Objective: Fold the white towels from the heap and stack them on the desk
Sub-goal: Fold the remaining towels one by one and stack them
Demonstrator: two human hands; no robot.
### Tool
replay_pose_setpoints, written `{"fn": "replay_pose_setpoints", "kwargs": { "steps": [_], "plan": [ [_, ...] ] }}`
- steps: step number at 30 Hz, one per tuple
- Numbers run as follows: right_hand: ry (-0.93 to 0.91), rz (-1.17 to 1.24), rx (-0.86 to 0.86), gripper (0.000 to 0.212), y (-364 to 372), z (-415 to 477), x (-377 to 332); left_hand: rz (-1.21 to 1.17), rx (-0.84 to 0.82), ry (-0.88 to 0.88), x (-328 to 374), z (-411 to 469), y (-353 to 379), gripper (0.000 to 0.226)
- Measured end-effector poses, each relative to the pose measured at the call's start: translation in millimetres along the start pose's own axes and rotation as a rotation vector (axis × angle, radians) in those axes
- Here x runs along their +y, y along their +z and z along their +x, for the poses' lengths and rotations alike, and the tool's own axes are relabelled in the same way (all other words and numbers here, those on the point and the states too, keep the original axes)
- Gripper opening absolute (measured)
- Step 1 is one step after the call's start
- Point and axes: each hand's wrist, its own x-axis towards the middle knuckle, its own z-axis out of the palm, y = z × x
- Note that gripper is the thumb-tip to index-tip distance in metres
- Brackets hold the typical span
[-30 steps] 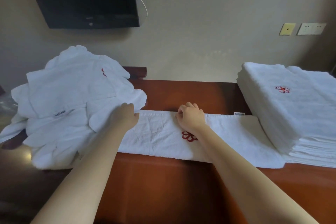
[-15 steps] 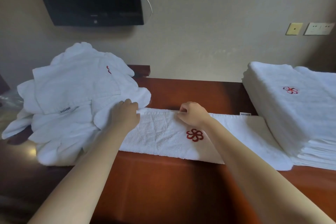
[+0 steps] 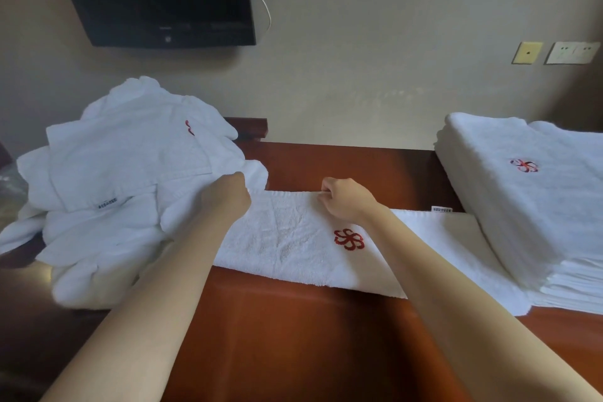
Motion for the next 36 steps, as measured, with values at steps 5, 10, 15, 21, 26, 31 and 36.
{"fn": "replay_pose_setpoints", "kwargs": {
  "steps": [5, 10, 15, 21, 26, 31, 36],
  "plan": [
    [0.059, -0.015, 0.032, 0.016, 12.4, 6.8, 3.6, 0.096, -0.041, -0.026, -0.4, 4.4, 12.5, 0.021],
    [0.096, 0.006, 0.078, 0.014, 23.7, 8.5, 8.5, 0.108, -0.039, -0.054, -0.5, 0.9, 15.4, 0.017],
    [0.093, 0.0, 0.125, 0.015, 31.4, 7.1, 8.5, -0.017, 0.159, 0.099, 41.3, -11.7, 15.0, 0.018],
    [0.008, -0.058, 0.178, 0.015, 26.3, -8.0, 23.5, -0.257, -0.004, 0.122, 65.2, -39.4, 54.6, 0.041],
    [0.1, -0.129, 0.201, 0.024, 3.4, -38.7, 75.5, -0.054, -0.106, 0.1, 65.9, -33.1, 58.6, 0.054],
    [0.139, -0.206, 0.302, 0.034, -19.2, -49.8, 115.9, -0.013, -0.104, 0.096, 65.4, -31.9, 62.2, 0.056],
    [0.114, -0.303, 0.29, 0.039, -15.2, -39.9, 126.7, 0.017, -0.09, 0.085, 65.0, -31.8, 64.2, 0.056]
  ]
}}
